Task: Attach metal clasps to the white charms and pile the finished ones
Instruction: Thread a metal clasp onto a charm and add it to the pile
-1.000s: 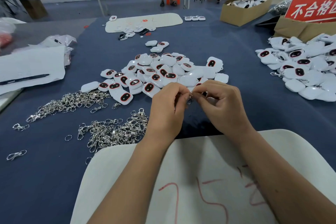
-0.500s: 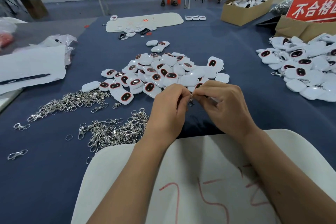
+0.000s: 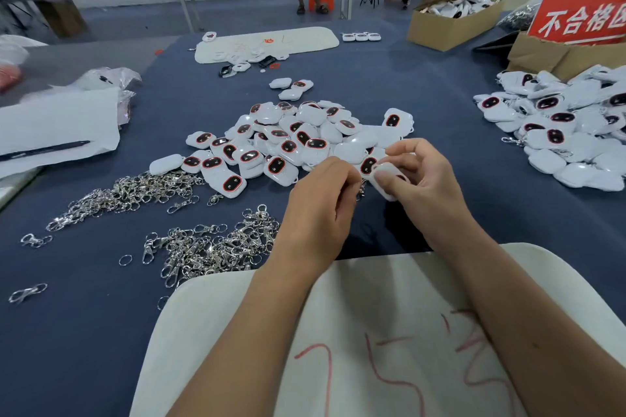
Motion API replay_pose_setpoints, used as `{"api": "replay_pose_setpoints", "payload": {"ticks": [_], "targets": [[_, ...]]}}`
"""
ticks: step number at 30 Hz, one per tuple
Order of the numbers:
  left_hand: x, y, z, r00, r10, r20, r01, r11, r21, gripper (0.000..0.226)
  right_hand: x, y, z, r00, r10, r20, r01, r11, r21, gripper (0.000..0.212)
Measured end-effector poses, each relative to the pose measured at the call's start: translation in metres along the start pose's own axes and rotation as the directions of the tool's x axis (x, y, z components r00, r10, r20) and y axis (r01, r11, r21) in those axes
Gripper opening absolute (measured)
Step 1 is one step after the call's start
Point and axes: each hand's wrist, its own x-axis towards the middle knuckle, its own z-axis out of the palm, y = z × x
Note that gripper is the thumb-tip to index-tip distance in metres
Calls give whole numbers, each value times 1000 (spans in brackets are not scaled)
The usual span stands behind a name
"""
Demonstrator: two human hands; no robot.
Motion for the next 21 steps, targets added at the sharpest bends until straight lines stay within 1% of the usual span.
{"api": "replay_pose_setpoints", "payload": {"ticks": [3, 5, 6, 9, 13, 14, 21], "targets": [[0, -1, 0, 1000, 3, 6, -3, 1000, -2, 12, 2, 0, -2, 999, -43, 25, 41, 995, 86, 18], [0, -2, 0, 1000, -6, -1, 6, 1000, -18, 13, 1, -2, -1, 993, -73, 91, 68, 996, 64, 26], [0, -2, 0, 1000, -19, -14, 19, 999, -30, 13, 0, -3, 0, 987, -96, 128, 90, 995, 47, 27], [2, -4, 0, 995, -79, -55, 75, 994, -73, 12, -3, -6, 4, 964, -166, 208, 169, 986, 6, 16], [2, -4, 0, 995, -92, -33, 88, 990, -108, 12, -2, -3, 5, 968, -160, 194, 155, 987, 40, 8], [1, -4, 0, 995, -94, -21, 91, 989, -112, 12, -2, -2, 5, 966, -170, 194, 168, 985, 26, 7], [0, -6, -1, 988, -157, 8, 157, 979, -133, 12, -2, 1, 6, 914, -348, 210, 378, 918, -122, 13]]}}
